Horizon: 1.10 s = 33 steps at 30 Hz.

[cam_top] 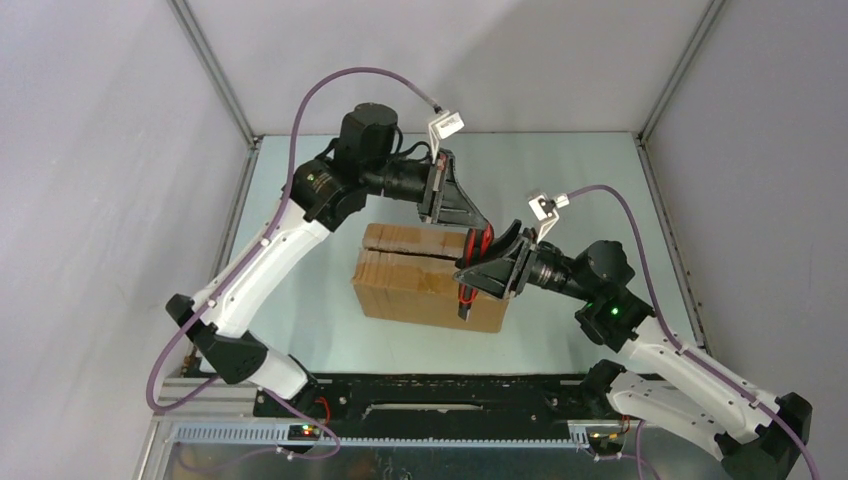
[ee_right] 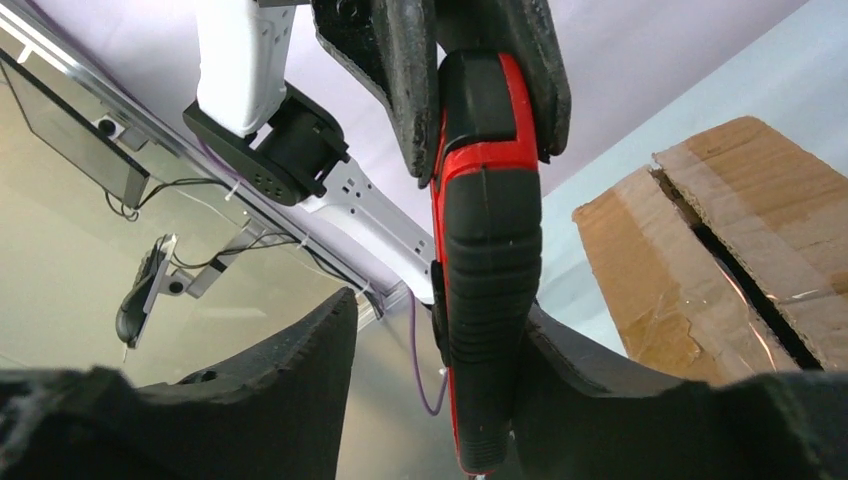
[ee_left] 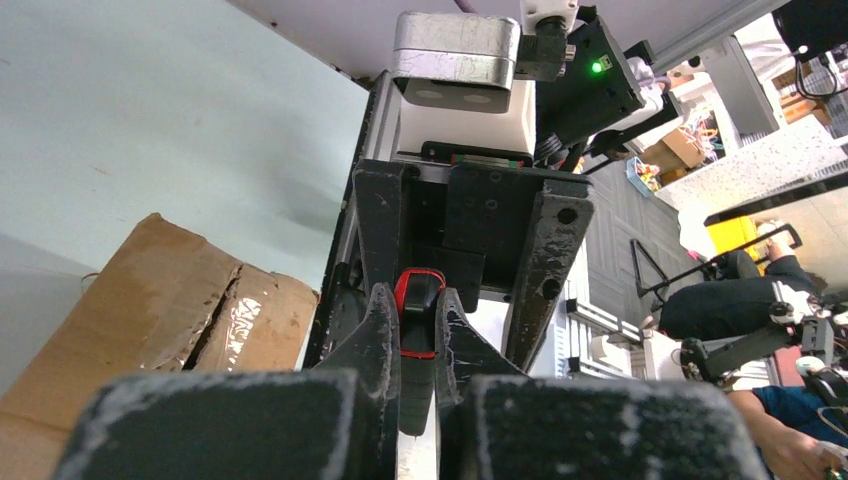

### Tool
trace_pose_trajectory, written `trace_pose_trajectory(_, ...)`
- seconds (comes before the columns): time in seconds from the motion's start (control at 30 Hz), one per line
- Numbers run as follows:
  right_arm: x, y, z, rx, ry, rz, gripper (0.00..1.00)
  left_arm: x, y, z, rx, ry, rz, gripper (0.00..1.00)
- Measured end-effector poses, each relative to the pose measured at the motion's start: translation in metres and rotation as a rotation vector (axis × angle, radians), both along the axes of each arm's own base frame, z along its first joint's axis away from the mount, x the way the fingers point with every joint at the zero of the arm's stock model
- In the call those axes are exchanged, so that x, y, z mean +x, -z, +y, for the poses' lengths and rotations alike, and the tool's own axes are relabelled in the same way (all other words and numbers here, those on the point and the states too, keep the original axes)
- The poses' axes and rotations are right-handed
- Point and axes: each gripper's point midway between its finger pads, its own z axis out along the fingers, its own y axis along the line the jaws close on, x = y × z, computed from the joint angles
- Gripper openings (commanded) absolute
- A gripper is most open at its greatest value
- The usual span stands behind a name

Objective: Unpack the express box
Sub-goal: Adjust the knife.

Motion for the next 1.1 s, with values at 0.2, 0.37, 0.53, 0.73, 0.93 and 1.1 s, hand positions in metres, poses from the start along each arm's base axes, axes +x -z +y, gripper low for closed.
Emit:
trace_pose_trajectory(0.2,-0.002,0.000,-0.001,0.000,-0.017,0.001,0.51,-0.008,-0.003,-0.004,0.001,0.042,-0.011,0.00)
trace_pose_trajectory(0.37,0.001,-0.004,-0.003,0.014,-0.011,0.014,0.46,-0.013,0.000,-0.008,0.007,0.073,-0.020,0.00)
trace_pose_trajectory(0.53,0.012,-0.009,-0.009,0.040,0.021,0.040,0.19,-0.018,0.004,-0.012,0.009,0.109,-0.017,0.00)
trace_pose_trajectory(0.73,0.015,-0.012,-0.010,0.057,0.028,0.033,0.00,-0.015,0.002,-0.015,0.015,0.096,-0.001,0.62)
trace_pose_trajectory(0.93,0.035,-0.016,-0.029,0.119,0.183,0.089,0.00,0.014,-0.006,-0.013,-0.004,-0.051,-0.054,0.95)
trace_pose_trajectory(1.1,0.068,0.003,-0.083,0.227,0.496,0.219,0.00,0.035,-0.013,0.007,0.017,-0.204,-0.144,0.95)
